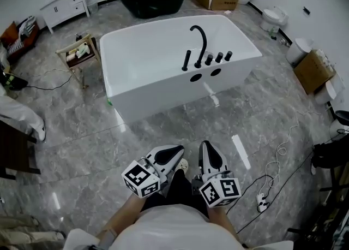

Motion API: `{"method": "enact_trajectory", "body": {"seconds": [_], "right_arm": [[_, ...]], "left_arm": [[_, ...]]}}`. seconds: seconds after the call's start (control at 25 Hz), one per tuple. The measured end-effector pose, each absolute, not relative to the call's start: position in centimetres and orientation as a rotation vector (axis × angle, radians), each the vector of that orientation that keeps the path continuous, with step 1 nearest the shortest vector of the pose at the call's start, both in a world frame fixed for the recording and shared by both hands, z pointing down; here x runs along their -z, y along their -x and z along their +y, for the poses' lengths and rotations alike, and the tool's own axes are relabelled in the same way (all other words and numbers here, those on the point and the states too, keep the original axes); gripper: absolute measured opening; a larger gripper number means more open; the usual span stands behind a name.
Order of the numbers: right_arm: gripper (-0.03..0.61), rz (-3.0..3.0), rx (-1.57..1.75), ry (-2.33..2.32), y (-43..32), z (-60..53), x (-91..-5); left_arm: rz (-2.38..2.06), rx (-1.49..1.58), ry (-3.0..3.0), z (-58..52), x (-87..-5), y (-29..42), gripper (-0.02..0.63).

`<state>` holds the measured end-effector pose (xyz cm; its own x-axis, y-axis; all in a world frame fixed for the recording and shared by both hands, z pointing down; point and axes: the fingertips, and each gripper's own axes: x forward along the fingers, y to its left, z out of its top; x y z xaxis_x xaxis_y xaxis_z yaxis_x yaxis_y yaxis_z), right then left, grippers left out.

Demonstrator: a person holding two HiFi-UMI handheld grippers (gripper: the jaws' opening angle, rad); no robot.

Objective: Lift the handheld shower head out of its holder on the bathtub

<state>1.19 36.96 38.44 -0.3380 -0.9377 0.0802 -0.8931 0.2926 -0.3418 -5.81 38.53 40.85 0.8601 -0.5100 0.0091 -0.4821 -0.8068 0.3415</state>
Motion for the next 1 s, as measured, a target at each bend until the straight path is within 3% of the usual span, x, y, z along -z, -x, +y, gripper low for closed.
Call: {"method": "enact_trajectory", "body": {"seconds": [1.0], "right_arm": [[0.018,2.501,0.526,1.612,-8.7,20.9,-39.3]], "left_arm": [[-0.859,0.136,-2.646,22.6,-42.1,-2.2,0.020]]}}
